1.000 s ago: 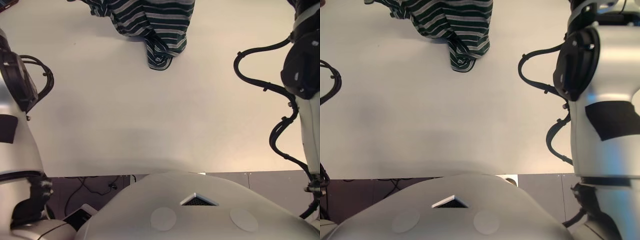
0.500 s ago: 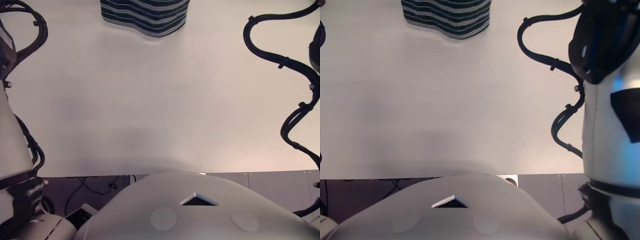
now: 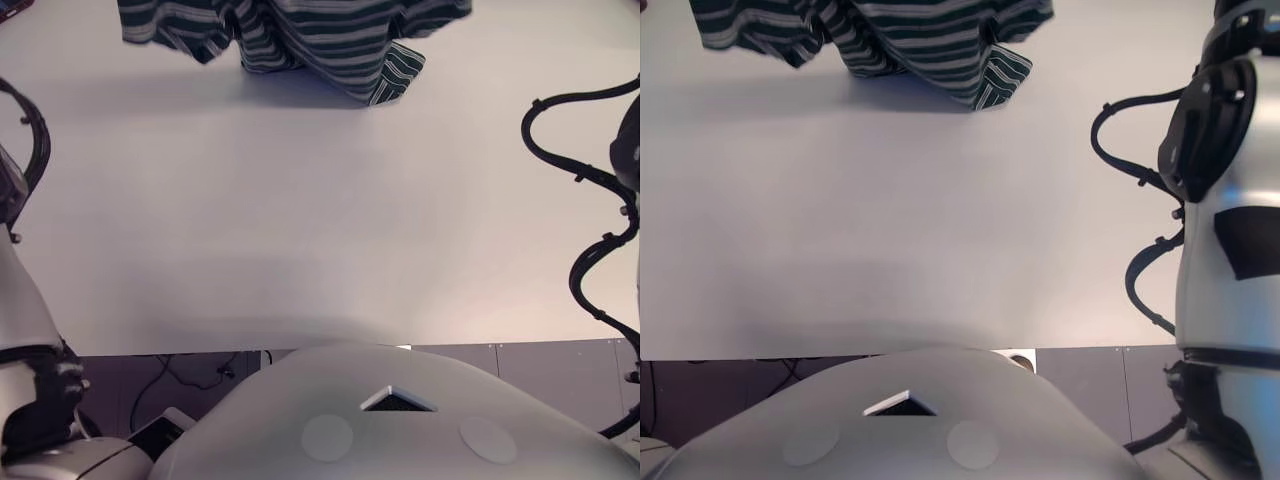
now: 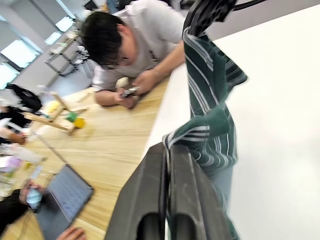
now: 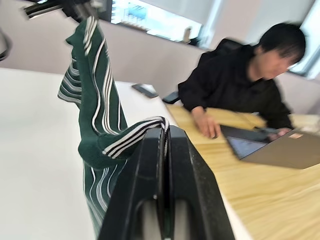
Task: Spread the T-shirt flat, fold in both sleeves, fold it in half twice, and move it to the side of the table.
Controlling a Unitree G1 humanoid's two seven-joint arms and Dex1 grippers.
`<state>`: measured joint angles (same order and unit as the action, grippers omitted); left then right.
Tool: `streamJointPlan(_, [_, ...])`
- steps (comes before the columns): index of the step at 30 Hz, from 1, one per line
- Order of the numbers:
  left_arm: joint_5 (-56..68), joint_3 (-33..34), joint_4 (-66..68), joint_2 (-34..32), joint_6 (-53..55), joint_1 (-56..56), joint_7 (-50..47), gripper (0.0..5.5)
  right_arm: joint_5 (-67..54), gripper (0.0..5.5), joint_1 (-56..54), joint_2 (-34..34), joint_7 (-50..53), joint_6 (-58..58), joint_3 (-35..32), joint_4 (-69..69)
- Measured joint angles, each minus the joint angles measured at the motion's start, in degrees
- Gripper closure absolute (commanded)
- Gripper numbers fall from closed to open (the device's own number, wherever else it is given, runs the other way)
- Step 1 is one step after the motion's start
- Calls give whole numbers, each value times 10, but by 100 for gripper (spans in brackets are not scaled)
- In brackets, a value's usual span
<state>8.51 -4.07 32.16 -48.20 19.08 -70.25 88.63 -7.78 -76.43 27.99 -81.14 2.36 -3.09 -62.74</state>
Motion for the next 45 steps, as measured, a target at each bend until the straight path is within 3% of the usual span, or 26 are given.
streamJointPlan(10, [99, 19, -515, -83, 210, 481, -2, 550, -172, 548, 419, 210, -99, 197, 216, 521])
streamJointPlan(13, [106, -7, -692, -105, 252, 647, -50, 550, -213, 548, 537, 278, -112, 257, 292, 700])
streamJointPlan(15, [89, -57, -769, -107, 269, 753, -119, 511, -215, 550, 605, 311, -105, 298, 316, 786])
streamJointPlan(18, [61, -81, -753, -94, 265, 792, -191, 465, -186, 495, 636, 301, -45, 316, 320, 783])
streamJointPlan(22, [88, -65, -756, -118, 256, 846, -193, 459, -182, 454, 666, 291, -52, 297, 303, 768])
streamJointPlan(26, [275, 87, -738, -114, 302, 783, -152, 459, -266, 454, 609, 283, -103, 327, 239, 730])
streamJointPlan(30, [437, 184, -617, -70, 363, 603, -201, 477, -326, 474, 438, 182, -45, 416, 166, 593])
streamJointPlan(32, [363, 141, -531, -34, 354, 528, -292, 503, -270, 502, 365, 106, 63, 389, 158, 486])
streamJointPlan(34, [237, 44, -454, 3, 302, 496, -373, 532, -171, 535, 350, 43, 154, 310, 192, 400])
streamJointPlan(38, [76, -113, -349, 83, 176, 480, -430, 546, -36, 548, 367, -41, 235, 168, 262, 288])
streamJointPlan(41, [3, -159, -209, 136, 76, 469, -457, 546, 32, 548, 372, -74, 297, 78, 281, 200])
streamJointPlan(45, [-42, -161, 9, 201, -46, 388, -482, 546, 68, 548, 322, -120, 404, 4, 271, 71])
